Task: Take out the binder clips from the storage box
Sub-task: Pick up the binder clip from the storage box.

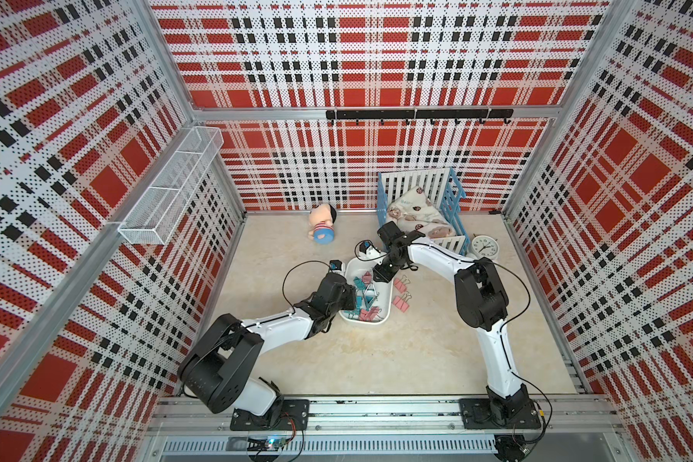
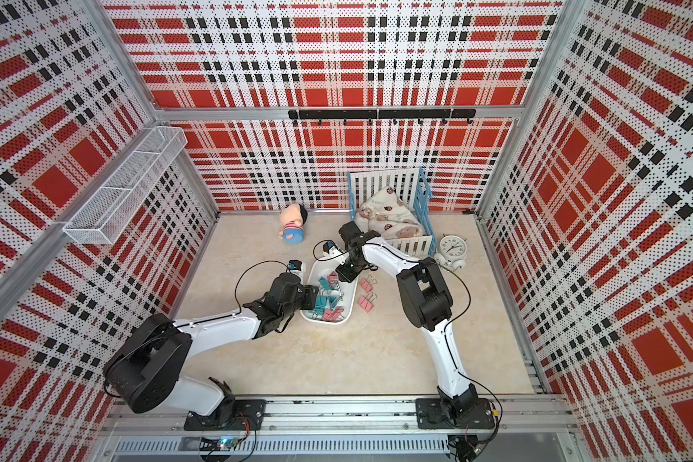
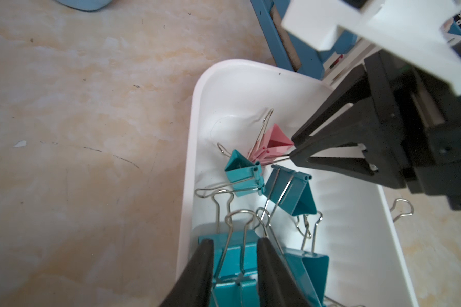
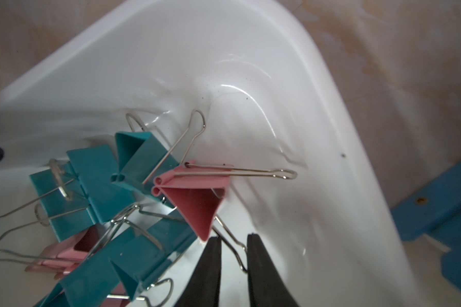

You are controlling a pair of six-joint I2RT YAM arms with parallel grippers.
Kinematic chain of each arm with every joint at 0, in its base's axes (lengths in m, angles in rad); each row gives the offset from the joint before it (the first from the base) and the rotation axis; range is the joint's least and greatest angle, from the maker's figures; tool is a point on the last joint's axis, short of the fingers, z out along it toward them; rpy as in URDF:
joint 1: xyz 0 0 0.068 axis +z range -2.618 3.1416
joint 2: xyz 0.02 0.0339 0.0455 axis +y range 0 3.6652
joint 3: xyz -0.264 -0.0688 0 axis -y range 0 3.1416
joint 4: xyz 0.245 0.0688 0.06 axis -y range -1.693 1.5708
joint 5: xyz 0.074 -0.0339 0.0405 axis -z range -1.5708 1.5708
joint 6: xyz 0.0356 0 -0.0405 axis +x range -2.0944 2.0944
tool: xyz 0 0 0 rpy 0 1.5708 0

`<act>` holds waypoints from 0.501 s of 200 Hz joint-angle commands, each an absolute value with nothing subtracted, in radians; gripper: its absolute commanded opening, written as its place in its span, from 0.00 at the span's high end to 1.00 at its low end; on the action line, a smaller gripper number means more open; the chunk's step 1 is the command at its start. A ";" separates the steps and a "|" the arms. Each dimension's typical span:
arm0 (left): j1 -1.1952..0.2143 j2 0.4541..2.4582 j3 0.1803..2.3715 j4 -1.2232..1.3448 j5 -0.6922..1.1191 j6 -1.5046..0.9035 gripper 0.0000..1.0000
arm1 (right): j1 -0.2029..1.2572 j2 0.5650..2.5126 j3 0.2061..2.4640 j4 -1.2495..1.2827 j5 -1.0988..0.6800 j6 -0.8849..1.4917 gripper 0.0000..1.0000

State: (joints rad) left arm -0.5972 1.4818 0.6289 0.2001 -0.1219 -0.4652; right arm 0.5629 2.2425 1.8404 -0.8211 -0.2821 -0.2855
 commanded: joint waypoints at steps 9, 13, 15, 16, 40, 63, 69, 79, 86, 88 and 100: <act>-0.593 1.488 0.611 0.204 -0.132 -0.469 0.65 | 0.571 2.254 1.850 -0.857 -0.282 -0.295 0.82; -0.592 1.488 0.611 0.204 -0.133 -0.470 0.64 | 0.571 2.251 1.850 -0.857 -0.285 -0.294 0.83; -0.592 1.488 0.611 0.203 -0.132 -0.469 0.65 | 0.571 2.252 1.850 -0.857 -0.286 -0.295 0.83; -0.592 1.488 0.611 0.203 -0.132 -0.469 0.65 | 0.571 2.250 1.849 -0.857 -0.286 -0.296 0.84; -0.589 1.486 0.608 0.204 -0.133 -0.471 0.65 | 0.571 2.237 1.852 -0.857 -0.304 -0.298 0.87; -0.590 1.486 0.606 0.205 -0.132 -0.471 0.65 | 0.571 2.221 1.851 -0.852 -0.320 -0.296 0.90; -0.588 1.486 0.606 0.206 -0.132 -0.472 0.65 | 0.571 2.216 1.850 -0.849 -0.326 -0.295 0.90; -0.588 1.486 0.606 0.206 -0.132 -0.471 0.65 | 0.571 2.208 1.850 -0.845 -0.330 -0.295 0.90; -0.588 1.486 0.606 0.207 -0.132 -0.472 0.65 | 0.571 2.203 1.850 -0.844 -0.330 -0.293 0.90; -0.588 1.486 0.605 0.207 -0.133 -0.472 0.65 | 0.571 2.201 1.850 -0.844 -0.329 -0.292 0.90; -0.588 1.485 0.604 0.208 -0.132 -0.472 0.64 | 0.571 2.193 1.849 -0.842 -0.324 -0.291 0.85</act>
